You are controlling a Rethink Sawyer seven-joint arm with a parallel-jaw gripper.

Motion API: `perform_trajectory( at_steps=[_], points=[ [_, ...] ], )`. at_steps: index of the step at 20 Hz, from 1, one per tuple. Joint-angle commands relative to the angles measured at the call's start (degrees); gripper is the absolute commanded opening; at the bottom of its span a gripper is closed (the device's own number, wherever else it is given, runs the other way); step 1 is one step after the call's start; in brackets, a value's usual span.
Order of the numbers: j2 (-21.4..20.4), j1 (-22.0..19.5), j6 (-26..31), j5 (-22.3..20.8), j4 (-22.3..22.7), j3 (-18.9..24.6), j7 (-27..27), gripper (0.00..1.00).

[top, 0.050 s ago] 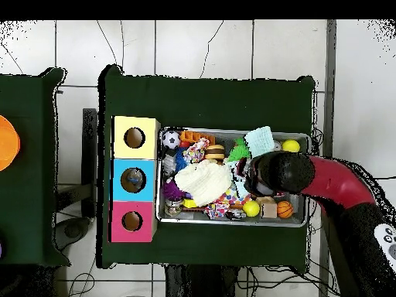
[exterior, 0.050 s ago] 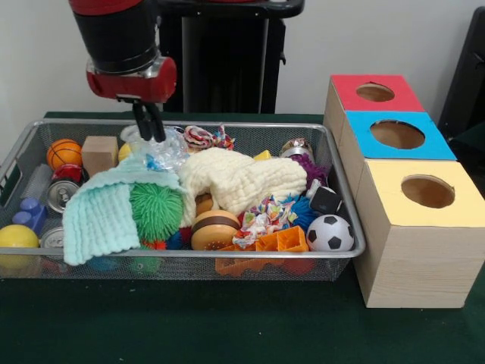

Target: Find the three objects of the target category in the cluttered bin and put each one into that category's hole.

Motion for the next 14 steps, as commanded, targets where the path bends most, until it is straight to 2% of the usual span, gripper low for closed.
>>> perform_trajectory(
  at_steps=[1,10,14],
  points=[
    [-0.2,3.1,0.4,3.9,3.6,-3.8,10.8,0.0],
    [-0.1,7.5,-2.3,7.8,3.6,-7.1,12.5,0.0],
    [0.0,9.2,-1.6,9.0,2.6,-8.5,12.8,0.0]
  ],
)
